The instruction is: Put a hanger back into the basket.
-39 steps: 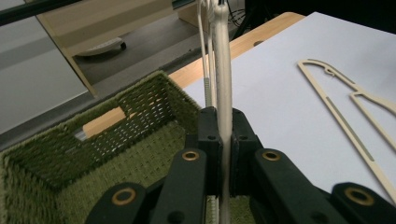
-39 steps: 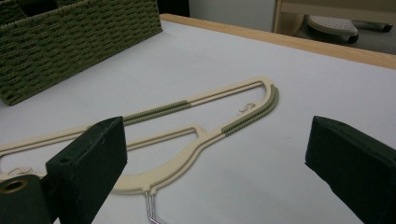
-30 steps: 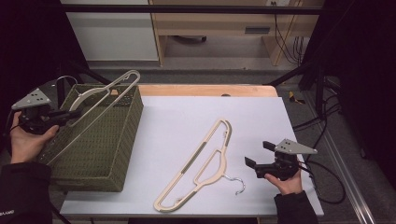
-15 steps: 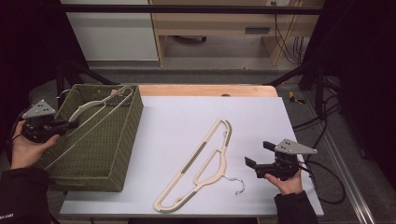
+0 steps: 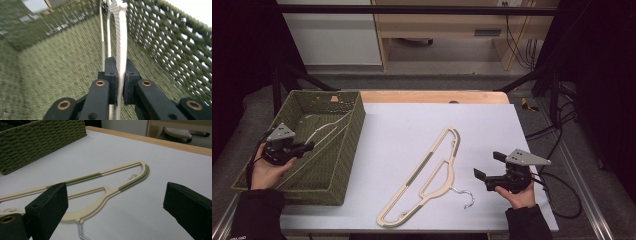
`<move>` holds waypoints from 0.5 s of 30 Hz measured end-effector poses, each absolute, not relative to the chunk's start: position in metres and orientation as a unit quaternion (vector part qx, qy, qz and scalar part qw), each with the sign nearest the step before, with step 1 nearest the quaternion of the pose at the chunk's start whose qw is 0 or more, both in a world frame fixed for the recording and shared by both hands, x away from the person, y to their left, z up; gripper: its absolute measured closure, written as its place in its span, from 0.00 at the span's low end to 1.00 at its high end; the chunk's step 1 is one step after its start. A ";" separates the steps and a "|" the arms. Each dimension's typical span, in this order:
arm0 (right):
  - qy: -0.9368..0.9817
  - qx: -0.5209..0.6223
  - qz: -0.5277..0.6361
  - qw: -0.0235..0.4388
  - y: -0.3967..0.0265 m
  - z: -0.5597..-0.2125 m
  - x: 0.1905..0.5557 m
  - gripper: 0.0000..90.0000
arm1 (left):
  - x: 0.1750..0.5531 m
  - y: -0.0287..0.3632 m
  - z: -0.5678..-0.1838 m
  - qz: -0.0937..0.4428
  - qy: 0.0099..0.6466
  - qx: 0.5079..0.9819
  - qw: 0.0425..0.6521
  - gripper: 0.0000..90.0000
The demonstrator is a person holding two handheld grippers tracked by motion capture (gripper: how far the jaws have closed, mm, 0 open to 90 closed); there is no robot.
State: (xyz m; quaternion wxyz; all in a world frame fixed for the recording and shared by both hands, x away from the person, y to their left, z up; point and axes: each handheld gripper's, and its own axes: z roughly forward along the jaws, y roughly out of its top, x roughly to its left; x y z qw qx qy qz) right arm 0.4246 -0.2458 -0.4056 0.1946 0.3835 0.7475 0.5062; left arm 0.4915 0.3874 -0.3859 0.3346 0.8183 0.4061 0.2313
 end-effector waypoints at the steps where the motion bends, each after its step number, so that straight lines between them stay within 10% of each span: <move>1: 0.748 0.383 0.506 0.195 -0.246 -0.406 0.425 0.07 | 0.491 0.385 -0.386 0.229 0.407 0.819 0.333 0.91; 15: 0.749 0.381 0.507 0.192 -0.245 -0.406 0.425 0.07 | 0.490 0.366 -0.396 0.191 0.393 0.851 0.292 0.82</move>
